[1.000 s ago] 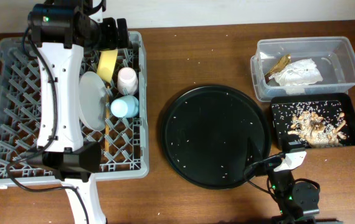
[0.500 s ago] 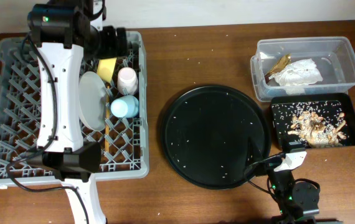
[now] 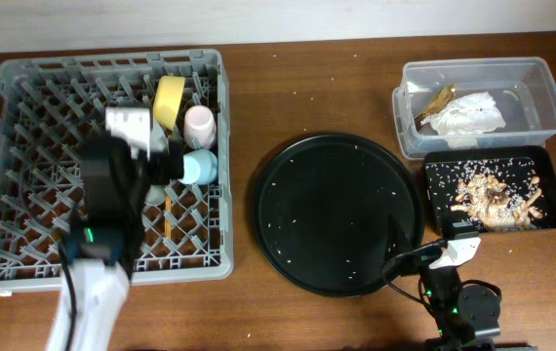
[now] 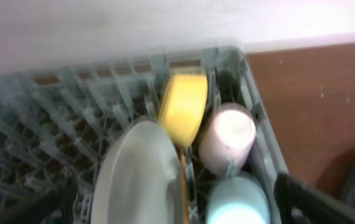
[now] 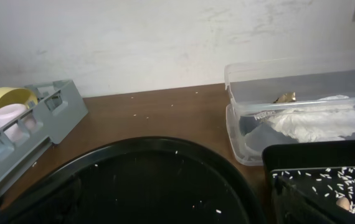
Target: Sort waste into correct bins and load items into the dishwasher rack
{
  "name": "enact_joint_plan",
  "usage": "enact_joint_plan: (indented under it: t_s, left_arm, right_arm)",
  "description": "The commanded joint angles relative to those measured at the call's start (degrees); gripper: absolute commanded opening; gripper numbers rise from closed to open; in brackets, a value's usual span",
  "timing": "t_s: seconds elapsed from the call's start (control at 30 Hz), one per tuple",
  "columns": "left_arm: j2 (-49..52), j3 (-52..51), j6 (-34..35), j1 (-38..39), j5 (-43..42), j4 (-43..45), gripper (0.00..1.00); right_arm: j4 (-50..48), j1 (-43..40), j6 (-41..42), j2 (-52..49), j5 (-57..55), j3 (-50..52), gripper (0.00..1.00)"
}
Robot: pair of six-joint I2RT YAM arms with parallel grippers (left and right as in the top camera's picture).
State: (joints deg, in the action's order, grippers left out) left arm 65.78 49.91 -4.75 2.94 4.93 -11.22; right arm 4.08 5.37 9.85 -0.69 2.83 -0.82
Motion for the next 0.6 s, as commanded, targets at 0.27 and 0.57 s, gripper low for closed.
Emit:
enact_joint_plan:
  t_s: [0.27,0.57]
  left_arm:
    - [-51.76,-45.81,-7.82,-6.97,-7.93,17.11,0.99]
    - [-59.98,-49.44,-10.36,-6.97,-9.05,10.08,0.99]
  right_arm:
    - [0.17,0.28,-0.42,0.48,-0.5,0.5,0.98]
    - [0.17,0.28,-0.42,0.48,-0.5,0.5,0.98]
